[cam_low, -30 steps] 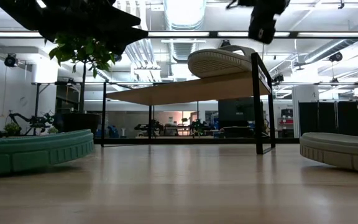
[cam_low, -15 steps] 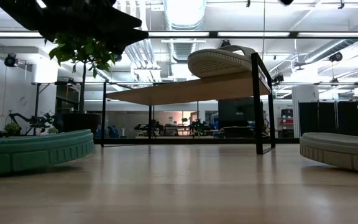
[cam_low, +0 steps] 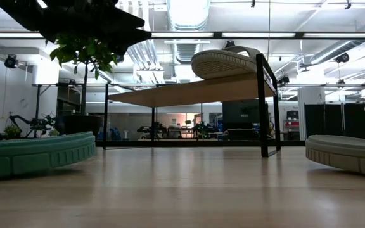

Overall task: Pick and place slides into the shelf
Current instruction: Put the gray slide on the shelf

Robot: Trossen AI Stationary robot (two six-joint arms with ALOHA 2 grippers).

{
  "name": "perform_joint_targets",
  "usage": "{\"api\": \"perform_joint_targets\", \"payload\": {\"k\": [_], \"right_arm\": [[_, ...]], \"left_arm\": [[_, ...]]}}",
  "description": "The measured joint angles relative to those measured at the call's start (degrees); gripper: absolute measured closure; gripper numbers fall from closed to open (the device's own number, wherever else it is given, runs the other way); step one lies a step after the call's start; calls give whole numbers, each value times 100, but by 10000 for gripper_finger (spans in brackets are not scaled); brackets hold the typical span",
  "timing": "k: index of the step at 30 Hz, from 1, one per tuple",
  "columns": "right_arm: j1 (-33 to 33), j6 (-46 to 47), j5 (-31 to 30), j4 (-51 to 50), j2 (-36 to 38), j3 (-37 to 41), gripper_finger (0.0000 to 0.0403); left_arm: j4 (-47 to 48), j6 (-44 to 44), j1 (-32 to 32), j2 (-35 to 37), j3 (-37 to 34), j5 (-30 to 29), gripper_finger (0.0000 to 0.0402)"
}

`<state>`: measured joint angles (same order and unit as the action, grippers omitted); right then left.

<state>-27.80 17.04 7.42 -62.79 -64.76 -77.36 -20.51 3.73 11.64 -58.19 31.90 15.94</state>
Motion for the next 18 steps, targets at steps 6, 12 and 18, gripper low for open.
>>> {"api": "perform_joint_targets", "payload": {"k": [6,12,18], "right_arm": [[-493,127,6,5,-459,353,301],[-508,251,640,112,-932,787,319],[-506,248,784,591,-1117,1163,336]], "left_arm": [[-2,-11,0,0,0,0,180],[-2,-11,0,0,0,0,180],[-2,-11,0,0,0,0,180]]}}
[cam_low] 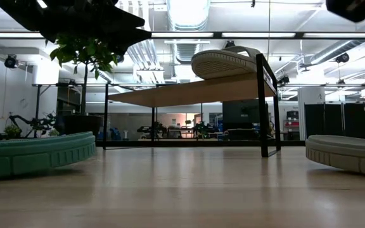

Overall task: Pick and place slides into the shelf
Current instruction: Put the gray slide on the shelf

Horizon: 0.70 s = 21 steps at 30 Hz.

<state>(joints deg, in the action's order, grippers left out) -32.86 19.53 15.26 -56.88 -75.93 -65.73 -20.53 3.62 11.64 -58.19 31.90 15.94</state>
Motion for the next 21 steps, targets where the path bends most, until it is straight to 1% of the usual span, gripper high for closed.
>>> {"api": "perform_joint_targets", "payload": {"k": [1,3,5,7,11,16,21], "right_arm": [[0,-1,134,260,10,110,337],[17,-40,462,1145,87,382,339],[26,-4,653,1884,183,677,339],[54,60,748,2223,248,906,335],[198,447,720,2301,268,1285,311],[521,927,739,2316,165,1595,252],[619,677,1043,2325,152,1767,196]], "left_arm": [[0,0,0,0,0,0,180],[0,0,0,0,0,0,180],[0,1,0,0,0,0,180],[2,0,0,0,0,1,180],[0,0,0,-2,0,0,180],[-1,0,-1,0,0,2,180],[-26,2,0,-1,0,2,180]]}}
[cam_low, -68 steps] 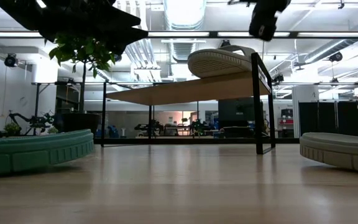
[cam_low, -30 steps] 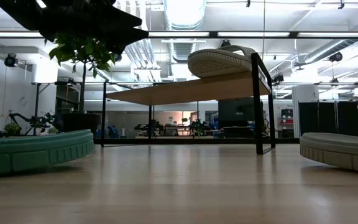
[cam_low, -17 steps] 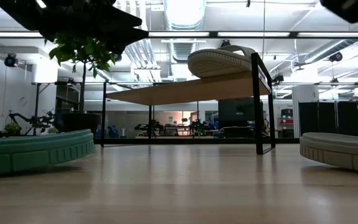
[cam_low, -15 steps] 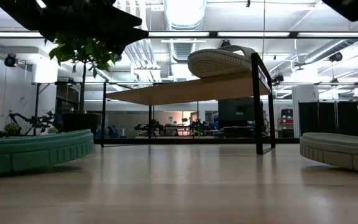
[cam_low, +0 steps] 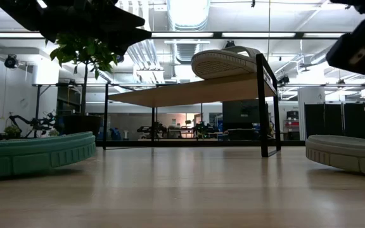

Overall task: Pick and place slides into the shelf
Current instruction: Put the gray slide on the shelf

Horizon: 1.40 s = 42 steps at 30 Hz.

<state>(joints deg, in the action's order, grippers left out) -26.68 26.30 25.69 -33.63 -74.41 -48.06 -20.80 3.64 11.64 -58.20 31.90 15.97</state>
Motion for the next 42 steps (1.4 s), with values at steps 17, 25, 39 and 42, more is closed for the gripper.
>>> {"api": "perform_joint_targets", "payload": {"k": [17,25,39,42], "right_arm": [[-7,-345,-21,692,-4,550,174],[-30,60,-20,1361,-4,1053,175],[-603,735,-26,2732,-19,1533,177],[-642,773,-46,2869,-129,1615,177]], "left_arm": [[-17,2,0,1,0,0,180],[-17,2,0,0,0,-1,180],[-17,4,0,-1,0,0,180],[-17,4,0,1,0,0,180]]}}
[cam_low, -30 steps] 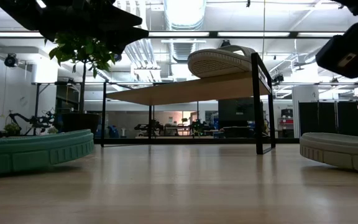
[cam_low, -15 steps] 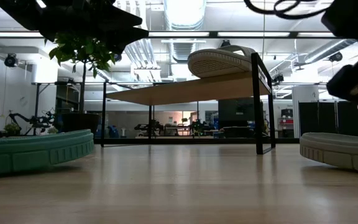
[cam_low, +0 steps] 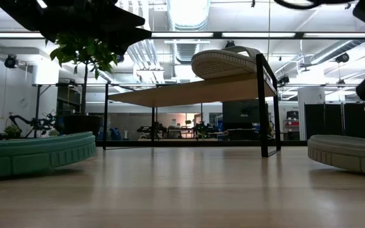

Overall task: Pick and place slides into the shelf
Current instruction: Put the gray slide on the shelf

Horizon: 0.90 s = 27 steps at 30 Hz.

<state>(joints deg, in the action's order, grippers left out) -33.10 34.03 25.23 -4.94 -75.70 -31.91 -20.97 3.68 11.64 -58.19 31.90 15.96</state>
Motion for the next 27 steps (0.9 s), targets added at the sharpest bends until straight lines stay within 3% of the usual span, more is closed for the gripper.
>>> {"api": "perform_joint_targets", "payload": {"k": [16,21,27], "right_arm": [[4,-44,397,77,-958,-236,189],[-3,-18,423,72,-876,-250,241],[-3,-21,599,78,-761,-250,357]], "left_arm": [[0,-2,0,-2,0,-2,180],[0,-1,-1,-2,0,-2,180],[0,-2,-1,-2,0,-2,180]]}}
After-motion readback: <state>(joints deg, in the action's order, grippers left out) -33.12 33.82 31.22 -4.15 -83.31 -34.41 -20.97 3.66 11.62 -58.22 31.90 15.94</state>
